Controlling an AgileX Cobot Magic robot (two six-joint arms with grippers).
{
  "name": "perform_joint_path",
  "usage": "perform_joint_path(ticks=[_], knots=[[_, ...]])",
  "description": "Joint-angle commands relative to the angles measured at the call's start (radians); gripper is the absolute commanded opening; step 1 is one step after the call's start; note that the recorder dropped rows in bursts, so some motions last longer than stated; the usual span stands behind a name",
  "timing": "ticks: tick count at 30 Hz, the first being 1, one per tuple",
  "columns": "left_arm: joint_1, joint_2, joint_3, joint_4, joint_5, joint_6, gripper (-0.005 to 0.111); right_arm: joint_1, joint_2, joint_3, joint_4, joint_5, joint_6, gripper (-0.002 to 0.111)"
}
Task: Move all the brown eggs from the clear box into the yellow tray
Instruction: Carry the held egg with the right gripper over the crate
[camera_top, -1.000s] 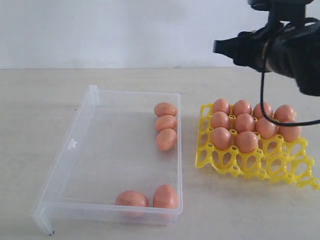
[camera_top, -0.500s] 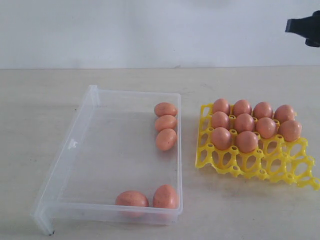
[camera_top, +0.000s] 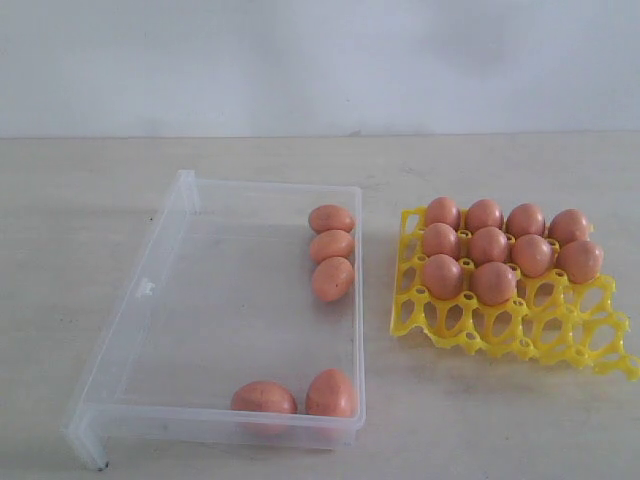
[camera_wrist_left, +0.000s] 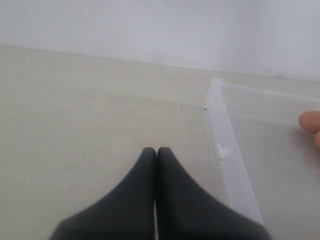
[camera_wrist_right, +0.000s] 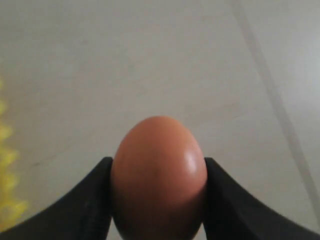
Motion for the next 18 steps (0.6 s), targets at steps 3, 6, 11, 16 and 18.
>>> perform_joint_path(ticks=[3, 6, 11, 16, 18], knots=[[-0.002, 0.001, -0.002, -0.002, -0.007, 0.0, -0.004, -0.049, -0.003, -0.049, 0.894, 0.343, -0.73, 0.0], [-0.002, 0.001, -0.002, -0.002, -0.007, 0.0, -0.004, -0.047, -0.003, -0.049, 1.131, 0.408, -0.91, 0.0], [-0.002, 0.001, -0.002, -0.002, -0.007, 0.0, -0.004, -0.047, 0.026, -0.049, 1.589, 0.417, -1.284, 0.0], [-0.002, 0.001, -0.002, -0.002, -0.007, 0.0, -0.004, -0.043, 0.079, -0.012, 1.749, 0.417, -1.47, 0.0], [-0.002, 0.001, -0.002, -0.002, -0.007, 0.0, -0.004, -0.043, 0.1, 0.043, 1.803, 0.417, -1.598, 0.0]])
